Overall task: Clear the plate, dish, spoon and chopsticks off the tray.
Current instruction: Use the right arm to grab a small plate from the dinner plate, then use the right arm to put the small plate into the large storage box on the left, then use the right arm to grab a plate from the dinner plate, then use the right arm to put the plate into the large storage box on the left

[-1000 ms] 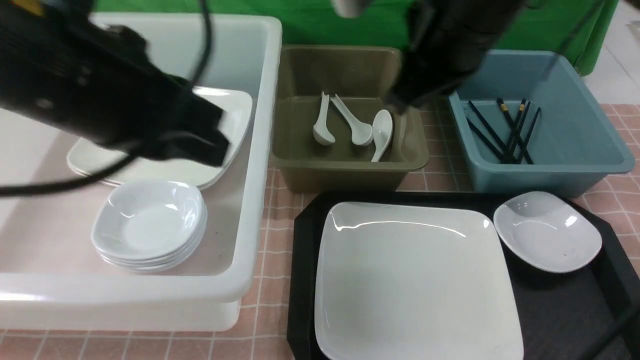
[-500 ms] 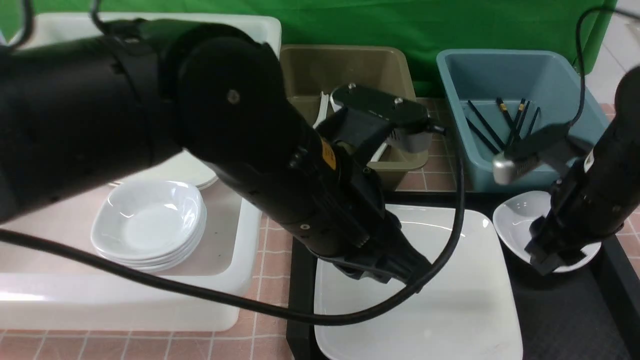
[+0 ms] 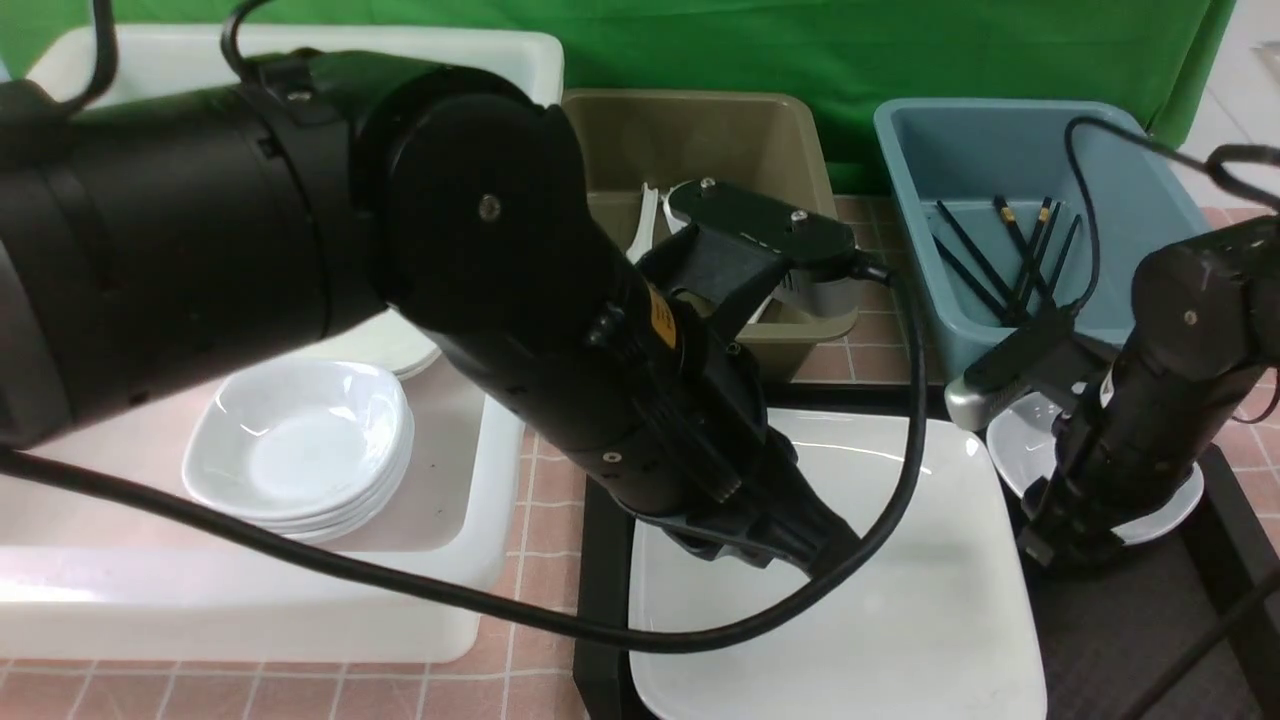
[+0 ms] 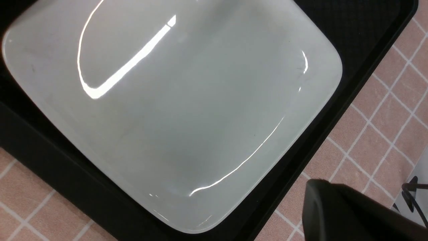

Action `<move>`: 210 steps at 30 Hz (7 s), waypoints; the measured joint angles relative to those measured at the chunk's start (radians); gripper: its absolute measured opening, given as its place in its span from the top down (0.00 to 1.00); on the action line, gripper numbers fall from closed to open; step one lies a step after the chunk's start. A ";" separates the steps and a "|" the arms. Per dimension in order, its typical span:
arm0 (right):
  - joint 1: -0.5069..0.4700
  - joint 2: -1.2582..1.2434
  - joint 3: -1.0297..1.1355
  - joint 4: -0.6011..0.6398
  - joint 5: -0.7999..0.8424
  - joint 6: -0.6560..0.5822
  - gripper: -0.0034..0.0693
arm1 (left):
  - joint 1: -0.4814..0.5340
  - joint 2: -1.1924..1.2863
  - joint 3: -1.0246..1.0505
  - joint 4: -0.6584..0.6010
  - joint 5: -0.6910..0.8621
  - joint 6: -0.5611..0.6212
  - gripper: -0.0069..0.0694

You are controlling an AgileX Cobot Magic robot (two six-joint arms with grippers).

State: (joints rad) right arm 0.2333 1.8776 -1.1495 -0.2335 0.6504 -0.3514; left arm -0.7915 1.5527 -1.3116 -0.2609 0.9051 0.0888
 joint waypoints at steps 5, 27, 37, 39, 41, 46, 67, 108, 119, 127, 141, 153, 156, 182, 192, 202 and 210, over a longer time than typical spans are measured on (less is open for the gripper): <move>0.000 0.024 0.000 -0.008 -0.023 0.001 0.45 | 0.000 0.000 0.000 0.000 0.000 0.000 0.91; 0.117 -0.395 -0.166 0.448 0.104 -0.125 0.85 | 0.173 -0.068 -0.128 0.073 -0.066 -0.022 0.91; 0.448 -0.259 -0.353 0.796 -0.083 -0.350 0.85 | 0.656 -0.275 -0.134 0.125 0.099 -0.015 0.91; 0.522 -0.185 -0.411 0.799 -0.146 -0.367 0.85 | 0.761 -0.317 -0.091 0.128 0.103 -0.015 0.91; 0.569 -0.111 -0.455 0.801 -0.192 -0.369 0.85 | 0.830 -0.349 -0.043 0.128 0.105 -0.015 0.91; 0.640 0.073 -0.598 0.802 -0.269 -0.372 0.85 | 0.936 -0.416 0.084 0.123 0.109 -0.015 0.91; 0.670 0.393 -0.808 0.757 -0.291 -0.370 0.55 | 0.959 -0.502 0.164 0.124 0.106 -0.014 0.91; -0.190 -0.159 -0.077 0.580 0.133 -0.082 0.37 | 0.303 -0.221 0.164 -0.005 -0.085 0.060 0.91; -0.155 0.053 -0.057 0.672 -0.122 -0.086 0.15 | 0.303 -0.220 0.164 0.051 -0.096 0.029 0.91; -0.106 0.104 -0.060 0.675 -0.223 -0.099 0.21 | 0.303 -0.220 0.164 0.033 -0.101 0.039 0.91; -0.101 0.086 -0.062 0.673 -0.176 -0.113 0.57 | 0.303 -0.217 0.164 0.009 -0.093 0.090 0.91; -0.099 -0.180 -0.061 0.655 0.009 -0.113 0.81 | 0.303 -0.217 0.164 0.055 -0.094 0.077 0.91; -0.099 -0.257 -0.061 0.654 0.031 -0.113 0.84 | 0.303 -0.217 0.164 0.096 -0.103 0.037 0.91; -0.056 -0.200 -0.699 0.764 0.041 -0.058 0.84 | 0.952 -0.328 0.079 0.074 -0.031 0.012 0.91; 0.137 0.093 -0.974 0.901 -0.149 0.034 0.84 | 1.109 -0.329 0.079 -0.140 0.003 0.121 0.91; 0.328 0.298 -1.010 0.911 -0.494 0.077 0.84 | 1.109 -0.332 0.079 -0.157 0.021 0.138 0.91; 0.410 0.405 -1.010 0.908 -0.737 0.027 0.84 | 1.109 -0.332 0.079 -0.156 0.031 0.146 0.91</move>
State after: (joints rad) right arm 0.6429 2.2822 -2.1598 0.6743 -0.0867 -0.3241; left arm 0.3171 1.2204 -1.2328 -0.4170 0.9359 0.2350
